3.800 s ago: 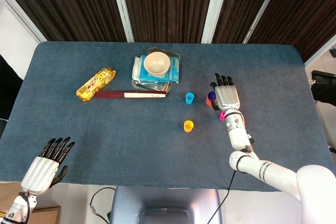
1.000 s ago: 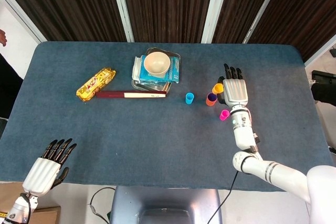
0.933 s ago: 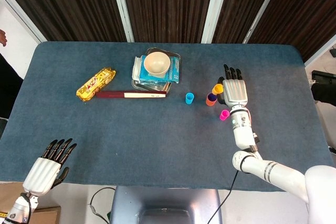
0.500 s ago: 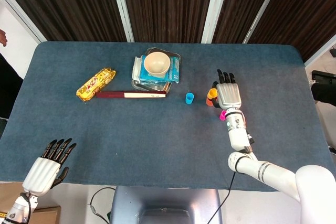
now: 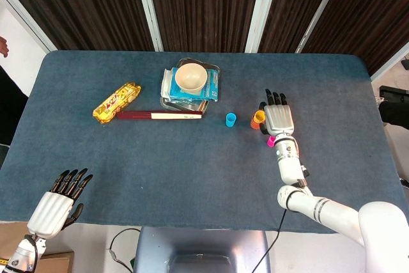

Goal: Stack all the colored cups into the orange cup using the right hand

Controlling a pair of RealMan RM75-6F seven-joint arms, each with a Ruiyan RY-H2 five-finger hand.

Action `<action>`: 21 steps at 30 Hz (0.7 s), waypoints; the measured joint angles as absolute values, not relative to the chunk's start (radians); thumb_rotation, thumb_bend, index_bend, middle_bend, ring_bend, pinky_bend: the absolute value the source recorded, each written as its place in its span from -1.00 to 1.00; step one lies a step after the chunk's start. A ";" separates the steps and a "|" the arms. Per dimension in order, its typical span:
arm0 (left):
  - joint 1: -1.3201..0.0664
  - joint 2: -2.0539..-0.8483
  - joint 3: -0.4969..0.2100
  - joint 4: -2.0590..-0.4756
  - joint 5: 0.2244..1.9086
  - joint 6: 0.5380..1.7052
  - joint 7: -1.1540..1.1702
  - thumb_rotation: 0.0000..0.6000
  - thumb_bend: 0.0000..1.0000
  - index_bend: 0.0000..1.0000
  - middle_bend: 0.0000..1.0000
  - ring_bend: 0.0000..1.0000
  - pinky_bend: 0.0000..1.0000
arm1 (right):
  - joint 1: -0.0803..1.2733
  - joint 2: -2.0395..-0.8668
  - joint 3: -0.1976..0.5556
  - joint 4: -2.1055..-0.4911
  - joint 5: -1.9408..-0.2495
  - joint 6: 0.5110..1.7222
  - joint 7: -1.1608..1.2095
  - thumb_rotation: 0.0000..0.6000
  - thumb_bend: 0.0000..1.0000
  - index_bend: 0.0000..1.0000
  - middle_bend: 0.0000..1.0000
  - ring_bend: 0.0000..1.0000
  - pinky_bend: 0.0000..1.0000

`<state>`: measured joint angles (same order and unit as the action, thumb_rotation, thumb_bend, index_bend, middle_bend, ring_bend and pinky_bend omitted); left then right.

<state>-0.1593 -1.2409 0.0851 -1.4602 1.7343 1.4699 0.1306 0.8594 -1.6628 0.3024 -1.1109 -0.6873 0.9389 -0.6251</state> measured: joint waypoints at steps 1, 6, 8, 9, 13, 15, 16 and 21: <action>-0.159 -1.241 0.085 -1.460 1.734 1.470 0.130 1.00 -0.03 -1.00 -0.99 -0.92 -0.80 | 0.859 -1.658 0.302 -1.118 -0.685 0.939 -0.628 1.00 -0.06 -0.46 -1.00 -1.00 -1.00; -0.161 -1.241 0.086 -1.461 1.734 1.467 0.129 1.00 -0.03 -1.00 -0.99 -0.92 -0.80 | 0.853 -1.632 0.305 -1.170 -0.687 0.946 -0.625 1.00 -0.06 -0.54 -1.00 -1.00 -1.00; -0.162 -1.241 0.086 -1.461 1.734 1.465 0.130 1.00 -0.04 -1.00 -0.99 -0.92 -0.80 | 0.852 -1.626 0.306 -1.191 -0.695 0.948 -0.617 1.00 -0.06 -0.52 -1.00 -1.00 -1.00; -0.162 -1.242 0.086 -1.461 1.734 1.463 0.130 1.00 -0.04 -1.00 -0.99 -0.92 -0.80 | 0.853 -1.624 0.308 -1.204 -0.702 0.950 -0.609 1.00 -0.06 -0.50 -1.00 -1.00 -1.00; -0.165 -1.244 0.084 -1.461 1.728 1.456 0.131 1.00 -0.04 -1.00 -0.99 -0.92 -0.80 | 0.874 -1.647 0.309 -1.203 -0.712 0.945 -0.608 1.00 -0.06 -0.39 -1.00 -1.00 -1.00; -0.165 -1.243 0.084 -1.461 1.727 1.456 0.130 1.00 -0.04 -1.00 -0.99 -0.92 -0.80 | 0.890 -1.673 0.311 -1.177 -0.704 0.938 -0.619 1.00 -0.06 -0.31 -1.00 -1.00 -1.00; -0.165 -1.243 0.083 -1.460 1.726 1.456 0.130 1.00 -0.03 -1.00 -0.99 -0.92 -0.80 | 0.898 -1.686 0.312 -1.162 -0.699 0.934 -0.624 1.00 -0.06 -0.28 -1.00 -1.00 -1.00; -0.167 -1.243 0.083 -1.458 1.719 1.447 0.127 1.00 -0.04 -1.00 -0.99 -0.92 -0.80 | 0.951 -1.776 0.325 -1.033 -0.667 0.893 -0.640 1.00 -0.06 -0.22 -1.00 -1.00 -1.00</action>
<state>-0.1674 -1.2432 0.0827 -1.4585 1.7188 1.4471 0.1272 0.9513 -1.7756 0.3246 -1.0328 -0.6672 0.8930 -0.6396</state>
